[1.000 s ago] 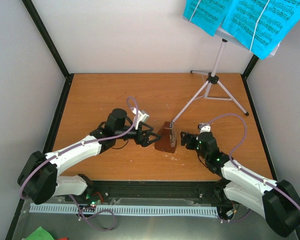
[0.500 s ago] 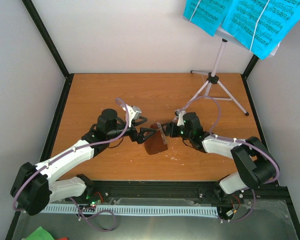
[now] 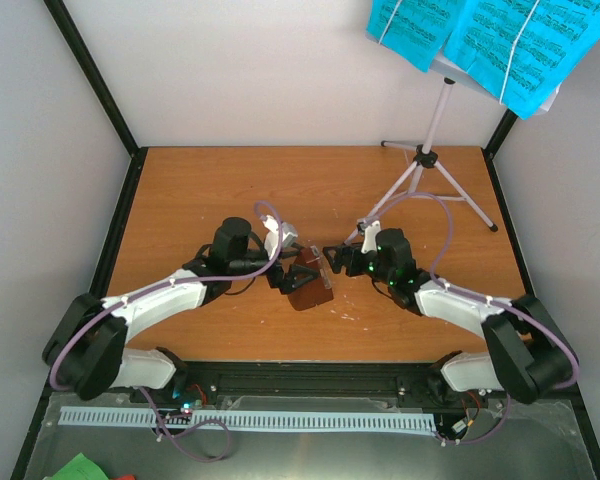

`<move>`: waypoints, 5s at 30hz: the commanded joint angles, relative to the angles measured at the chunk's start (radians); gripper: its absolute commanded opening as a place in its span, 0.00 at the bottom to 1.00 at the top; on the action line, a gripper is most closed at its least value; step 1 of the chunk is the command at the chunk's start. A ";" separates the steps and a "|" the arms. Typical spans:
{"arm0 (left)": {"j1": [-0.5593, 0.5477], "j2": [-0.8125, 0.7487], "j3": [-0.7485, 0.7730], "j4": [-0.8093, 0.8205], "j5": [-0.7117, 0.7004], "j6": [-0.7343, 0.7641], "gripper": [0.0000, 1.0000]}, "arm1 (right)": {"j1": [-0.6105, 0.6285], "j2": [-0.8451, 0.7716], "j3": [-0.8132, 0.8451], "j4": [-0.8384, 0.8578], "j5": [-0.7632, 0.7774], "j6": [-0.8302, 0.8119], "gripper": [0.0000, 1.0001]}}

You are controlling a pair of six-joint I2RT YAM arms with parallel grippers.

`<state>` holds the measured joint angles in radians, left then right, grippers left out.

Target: Pack up the instrument practice props

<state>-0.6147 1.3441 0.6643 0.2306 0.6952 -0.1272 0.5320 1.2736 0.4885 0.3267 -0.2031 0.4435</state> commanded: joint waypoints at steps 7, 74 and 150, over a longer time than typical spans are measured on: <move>-0.026 0.068 -0.016 0.075 -0.026 0.045 0.76 | -0.017 -0.227 -0.079 -0.100 0.133 -0.066 1.00; 0.066 0.191 0.213 -0.211 -0.245 -0.290 0.45 | 0.363 0.096 0.086 -0.238 0.314 -0.039 0.56; 0.184 -0.235 0.256 -0.378 -0.157 -0.076 1.00 | 0.058 0.192 0.096 -0.111 -0.023 -0.249 0.69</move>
<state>-0.5407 1.1255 0.7902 -0.0143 0.4976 -0.1539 0.5640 1.4399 0.5522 0.1673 -0.1257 0.2867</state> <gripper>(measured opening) 0.995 0.697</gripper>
